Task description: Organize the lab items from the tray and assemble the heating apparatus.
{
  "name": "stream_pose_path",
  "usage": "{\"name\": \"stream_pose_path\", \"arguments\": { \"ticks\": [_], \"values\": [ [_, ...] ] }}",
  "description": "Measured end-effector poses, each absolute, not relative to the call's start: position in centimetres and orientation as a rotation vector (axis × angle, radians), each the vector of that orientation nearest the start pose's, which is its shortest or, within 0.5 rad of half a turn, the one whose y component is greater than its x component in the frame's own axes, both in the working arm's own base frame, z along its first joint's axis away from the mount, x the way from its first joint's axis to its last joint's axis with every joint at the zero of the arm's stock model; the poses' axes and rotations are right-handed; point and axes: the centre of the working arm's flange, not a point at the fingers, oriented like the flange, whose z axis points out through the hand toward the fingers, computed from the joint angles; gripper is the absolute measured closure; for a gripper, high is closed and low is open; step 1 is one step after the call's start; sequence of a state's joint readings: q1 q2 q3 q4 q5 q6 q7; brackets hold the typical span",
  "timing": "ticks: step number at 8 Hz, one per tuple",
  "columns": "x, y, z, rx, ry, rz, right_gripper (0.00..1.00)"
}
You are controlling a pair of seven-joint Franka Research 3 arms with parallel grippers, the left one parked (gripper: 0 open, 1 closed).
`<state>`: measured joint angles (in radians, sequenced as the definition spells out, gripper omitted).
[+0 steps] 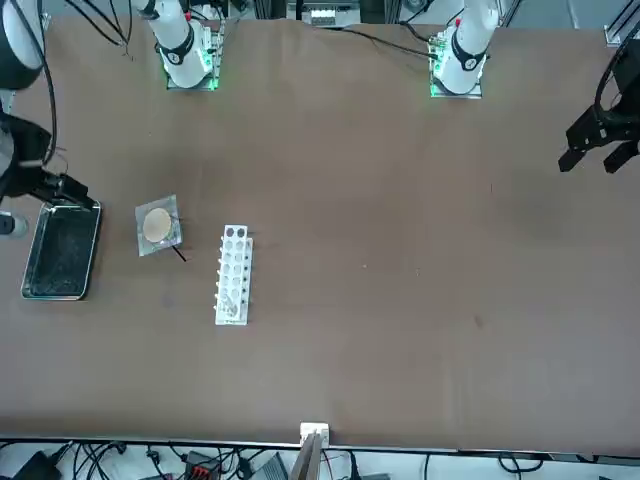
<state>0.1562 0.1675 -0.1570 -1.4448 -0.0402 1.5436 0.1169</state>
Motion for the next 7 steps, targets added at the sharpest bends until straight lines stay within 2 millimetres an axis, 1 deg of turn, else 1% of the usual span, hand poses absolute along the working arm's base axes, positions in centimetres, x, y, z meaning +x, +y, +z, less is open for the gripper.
{"name": "stream_pose_path", "arguments": {
  "ticks": [2,4,5,6,7],
  "values": [
    [57.9,0.5,59.3,-3.188,0.123,0.057,0.00],
    [55.4,-0.4,60.0,-3.176,-0.010,0.048,0.00],
    [54.4,-0.8,60.5,-3.170,-0.056,0.044,0.00],
    [53.9,-0.9,60.7,-3.167,-0.077,0.039,0.00],
    [53.9,-0.5,60.8,-3.163,-0.090,0.035,0.00]
  ]
}}
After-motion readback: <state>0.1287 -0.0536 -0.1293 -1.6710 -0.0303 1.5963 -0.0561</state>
